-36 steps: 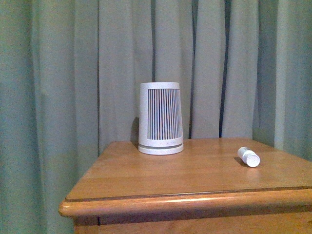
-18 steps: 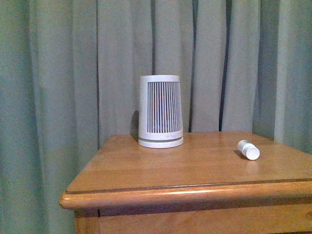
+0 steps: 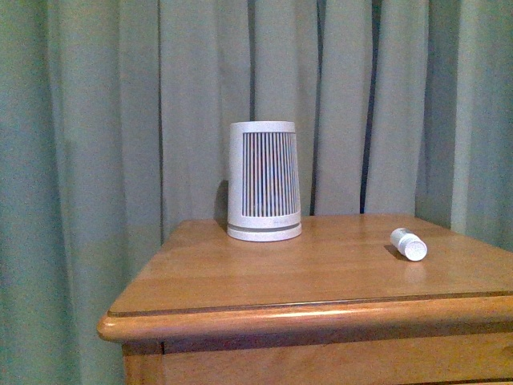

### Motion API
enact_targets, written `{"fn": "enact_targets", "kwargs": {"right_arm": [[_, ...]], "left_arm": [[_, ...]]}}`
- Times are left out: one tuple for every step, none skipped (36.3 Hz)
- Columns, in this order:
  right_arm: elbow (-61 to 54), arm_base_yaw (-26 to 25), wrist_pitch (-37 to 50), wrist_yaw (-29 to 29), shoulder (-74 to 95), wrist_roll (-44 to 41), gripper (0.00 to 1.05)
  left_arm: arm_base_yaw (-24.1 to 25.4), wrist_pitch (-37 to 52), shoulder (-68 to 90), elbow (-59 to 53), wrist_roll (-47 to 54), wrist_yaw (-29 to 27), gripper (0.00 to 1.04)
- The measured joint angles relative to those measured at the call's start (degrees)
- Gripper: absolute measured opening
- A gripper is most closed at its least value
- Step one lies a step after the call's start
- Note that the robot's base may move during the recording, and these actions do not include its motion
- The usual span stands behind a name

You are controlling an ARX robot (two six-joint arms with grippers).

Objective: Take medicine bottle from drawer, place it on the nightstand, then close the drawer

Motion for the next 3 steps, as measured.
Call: {"fn": "enact_targets", "kwargs": {"right_arm": [[0.00, 0.00, 0.00, 0.00, 0.00, 0.00, 0.98], [0.00, 0.00, 0.00, 0.00, 0.00, 0.00, 0.98], [0.00, 0.00, 0.00, 0.00, 0.00, 0.00, 0.98]], "left_arm": [[0.00, 0.00, 0.00, 0.00, 0.00, -0.02, 0.98], [0.00, 0.00, 0.00, 0.00, 0.00, -0.02, 0.98], [0.00, 0.00, 0.00, 0.00, 0.00, 0.00, 0.98]]}}
